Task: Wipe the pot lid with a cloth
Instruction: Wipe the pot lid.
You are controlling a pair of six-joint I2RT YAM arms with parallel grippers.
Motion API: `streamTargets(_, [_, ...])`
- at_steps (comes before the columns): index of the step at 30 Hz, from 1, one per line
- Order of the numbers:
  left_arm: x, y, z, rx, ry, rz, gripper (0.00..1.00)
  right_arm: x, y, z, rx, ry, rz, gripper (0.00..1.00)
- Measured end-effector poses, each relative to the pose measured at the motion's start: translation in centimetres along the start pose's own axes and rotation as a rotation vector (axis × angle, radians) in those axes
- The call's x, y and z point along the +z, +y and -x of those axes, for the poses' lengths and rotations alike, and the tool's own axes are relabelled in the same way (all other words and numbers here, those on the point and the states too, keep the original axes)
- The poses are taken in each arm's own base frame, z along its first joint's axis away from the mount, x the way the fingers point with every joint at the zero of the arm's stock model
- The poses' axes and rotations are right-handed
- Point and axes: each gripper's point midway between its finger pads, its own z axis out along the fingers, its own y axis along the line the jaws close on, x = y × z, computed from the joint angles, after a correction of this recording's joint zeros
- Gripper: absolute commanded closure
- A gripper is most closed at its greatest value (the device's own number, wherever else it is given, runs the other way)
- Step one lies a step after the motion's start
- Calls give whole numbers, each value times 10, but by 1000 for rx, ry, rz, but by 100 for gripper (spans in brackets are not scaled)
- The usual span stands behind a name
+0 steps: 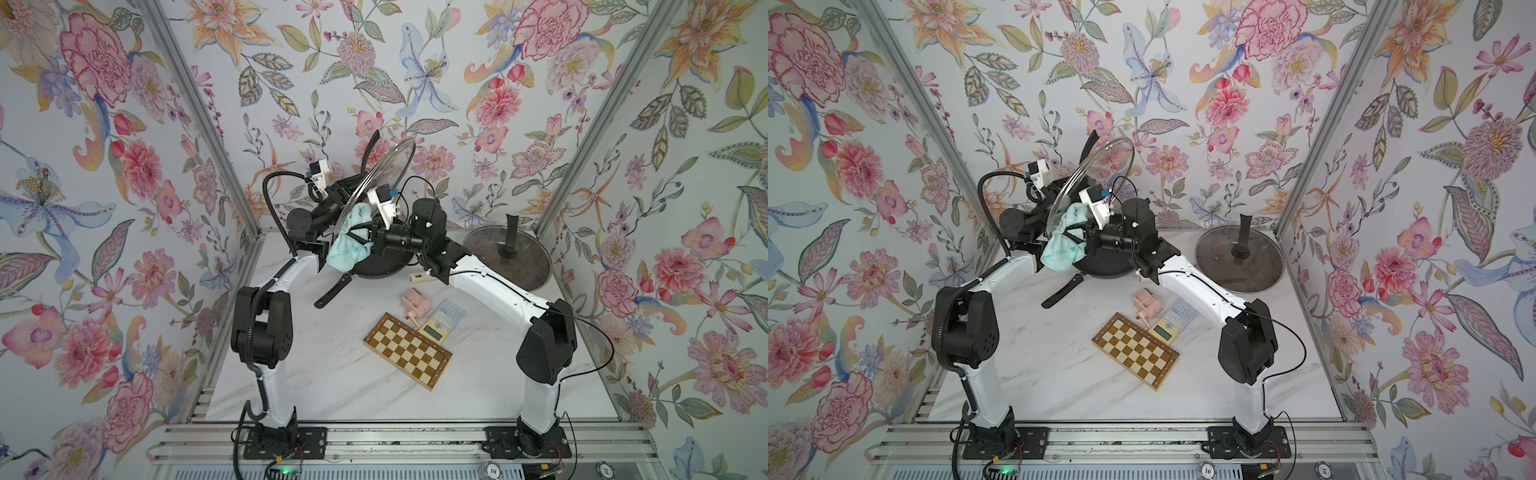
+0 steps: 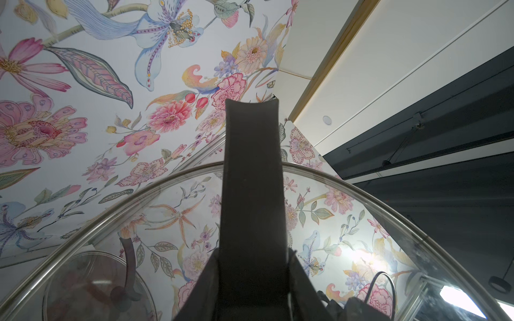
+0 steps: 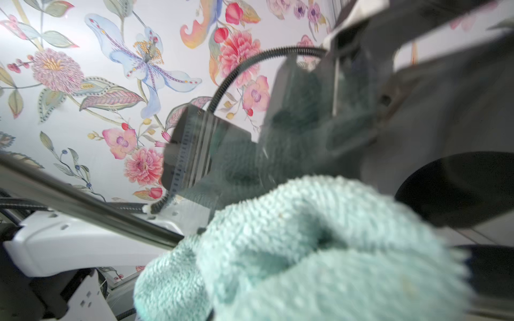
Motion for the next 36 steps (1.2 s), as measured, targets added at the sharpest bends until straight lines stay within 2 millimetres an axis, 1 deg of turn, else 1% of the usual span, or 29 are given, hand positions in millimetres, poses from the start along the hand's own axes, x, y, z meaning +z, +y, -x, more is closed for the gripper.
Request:
streamTargets(1, [-1, 1, 1, -5, -7, 2, 100, -3, 1, 10, -13, -22, 2, 100])
streamTargets(4, [-3, 7, 0, -21, -19, 15, 100, -17, 3, 48, -56, -117, 5, 100])
streamTargets(6, [-5, 13, -3, -33, -17, 28, 100, -29, 0, 73, -88, -181, -4, 100])
streamTargets(8, [-6, 18, -7, -45, -9, 40, 100, -45, -9, 98, -122, -245, -31, 100])
streamTargets(9, [-6, 21, -11, -49, 0, 48, 100, -54, -16, 110, -140, -279, -53, 100])
streamTargets(11, [-6, 28, -18, -54, 16, 65, 100, -72, -32, 128, -161, -326, -101, 100])
streamTargets(13, [-7, 34, -26, -57, 35, 92, 100, -88, -51, 137, -157, -352, -154, 100])
streamTargets(16, [-7, 42, -39, -44, 73, 136, 100, -108, -83, 144, -134, -384, -245, 100])
streamTargets(18, [-8, 40, -43, -32, 92, 146, 100, -124, -107, 148, -125, -416, -319, 100])
streamTargets(19, [-7, 37, -45, -27, 102, 144, 100, -132, -119, 147, -117, -426, -353, 100])
streamTargets(21, [-7, 31, -46, -15, 111, 135, 100, -143, -143, 139, -94, -434, -419, 100])
streamTargets(23, [-5, 21, -46, 5, 118, 119, 100, -143, -168, 119, -56, -416, -469, 100])
streamTargets(24, [-5, 17, -45, 13, 121, 112, 100, -140, -177, 109, -37, -401, -484, 100])
streamTargets(25, [-5, 13, -45, 23, 120, 107, 100, -134, -188, 94, -12, -378, -494, 100])
streamTargets(27, [-4, 7, -44, 45, 121, 99, 100, -118, -202, 62, 35, -327, -501, 100])
streamTargets(28, [-3, 5, -43, 60, 121, 98, 100, -108, -208, 42, 66, -292, -501, 100])
streamTargets(29, [-3, 3, -42, 75, 121, 98, 100, -98, -211, 25, 92, -262, -495, 100])
streamTargets(30, [-2, 2, -41, 88, 121, 99, 100, -89, -211, 13, 109, -239, -488, 100])
streamTargets(31, [-2, 1, -40, 103, 118, 101, 100, -78, -209, -1, 132, -214, -475, 100])
streamTargets(32, [-2, 0, -38, 119, 112, 104, 100, -66, -203, -12, 157, -190, -451, 100])
streamTargets(33, [-1, 0, -37, 132, 106, 108, 100, -58, -196, -18, 174, -174, -428, 100])
streamTargets(34, [-1, 1, -36, 142, 101, 113, 100, -47, -183, -23, 186, -159, -388, 100])
streamTargets(36, [-2, 2, -33, 168, 90, 121, 100, -30, -157, -23, 189, -147, -321, 100])
